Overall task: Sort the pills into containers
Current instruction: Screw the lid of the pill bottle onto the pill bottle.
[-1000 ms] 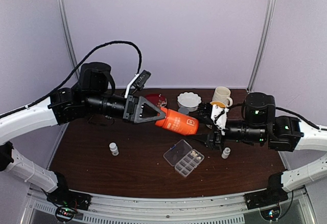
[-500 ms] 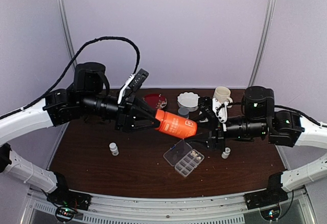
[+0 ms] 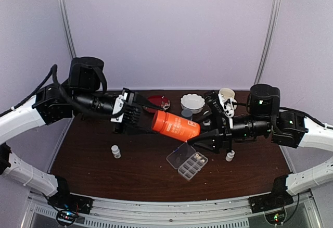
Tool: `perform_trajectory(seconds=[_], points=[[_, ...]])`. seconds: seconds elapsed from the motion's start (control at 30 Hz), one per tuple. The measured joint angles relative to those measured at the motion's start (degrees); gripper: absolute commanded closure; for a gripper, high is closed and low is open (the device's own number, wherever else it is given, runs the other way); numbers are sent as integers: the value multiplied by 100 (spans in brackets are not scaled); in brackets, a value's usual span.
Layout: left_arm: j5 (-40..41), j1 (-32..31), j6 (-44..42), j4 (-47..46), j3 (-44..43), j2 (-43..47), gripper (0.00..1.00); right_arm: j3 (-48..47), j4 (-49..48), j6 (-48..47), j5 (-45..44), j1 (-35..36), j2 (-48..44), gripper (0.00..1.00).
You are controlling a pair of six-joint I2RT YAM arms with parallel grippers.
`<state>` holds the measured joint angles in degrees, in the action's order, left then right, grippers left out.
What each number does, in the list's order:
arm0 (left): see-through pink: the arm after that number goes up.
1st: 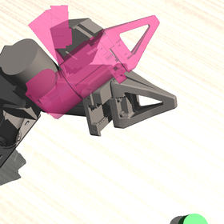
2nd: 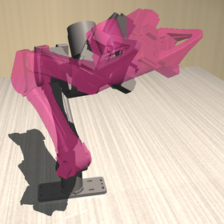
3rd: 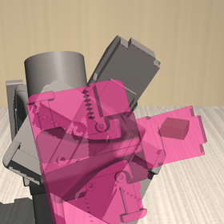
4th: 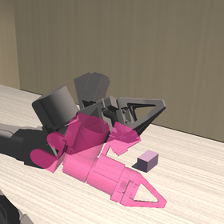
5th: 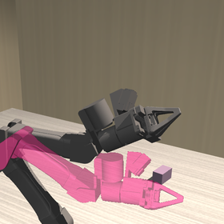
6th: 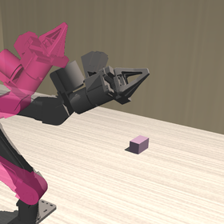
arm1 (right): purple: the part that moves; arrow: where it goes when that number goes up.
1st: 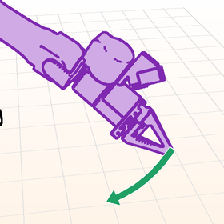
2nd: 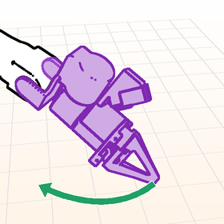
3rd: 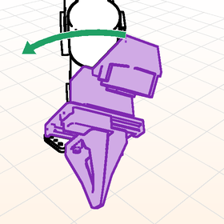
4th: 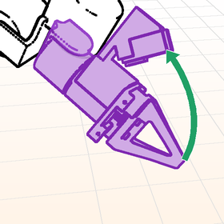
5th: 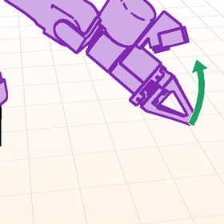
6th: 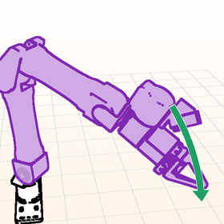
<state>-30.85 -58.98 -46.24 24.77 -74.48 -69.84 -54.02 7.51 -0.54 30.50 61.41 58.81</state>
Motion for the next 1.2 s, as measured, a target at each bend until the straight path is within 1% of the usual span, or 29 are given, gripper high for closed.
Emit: perform_trajectory(seconds=[0.1,0.17,0.2,0.27,0.3,0.33,0.37,0.4,0.43,0.5,0.6,0.7,0.87,0.97,1.13,1.2], points=[[535,-214,-1349,160,-20,35,92,0,15,164,181,-70,35,100],[957,-341,-2079,79,98,98,88,0,48,262,243,-122,74,100],[1228,-420,-2518,-35,227,153,85,0,74,299,251,-142,92,100],[1582,-507,-3204,-249,433,221,74,0,136,382,243,-170,118,100],[1727,-544,-3495,-382,533,249,67,2,168,400,227,-184,122,100],[1871,-577,-3799,-538,634,275,49,2,192,407,205,-199,122,100],[1971,-597,-4033,-671,710,297,16,2,201,420,181,-208,122,100],[2026,-603,-4164,-767,765,315,4,2,201,424,153,-214,122,100],[2090,-612,-4286,-883,835,339,3,2,190,424,120,-216,122,100],[2299,-603,-4271,-944,892,345,2,2,160,400,144,-195,103,100],[2450,-507,-3770,-949,892,332,3,2,192,326,142,-146,2,100],[2461,-463,-3049,-966,898,376,3,33,264,181,2,-142,-146,100],[2511,-459,-1355,-1152,1001,564,3,240,380,-149,-393,-142,-546,100],[2636,-459,-85,-1217,999,667,2,315,402,-409,-765,-142,-750,100],[3300,-409,2712,-1040,627,625,2,590,181,-977,-1307,-140,-1071,100],[3230,-245,3696,-938,382,546,3,730,33,-1237,-1488,-133,-1154,100]])
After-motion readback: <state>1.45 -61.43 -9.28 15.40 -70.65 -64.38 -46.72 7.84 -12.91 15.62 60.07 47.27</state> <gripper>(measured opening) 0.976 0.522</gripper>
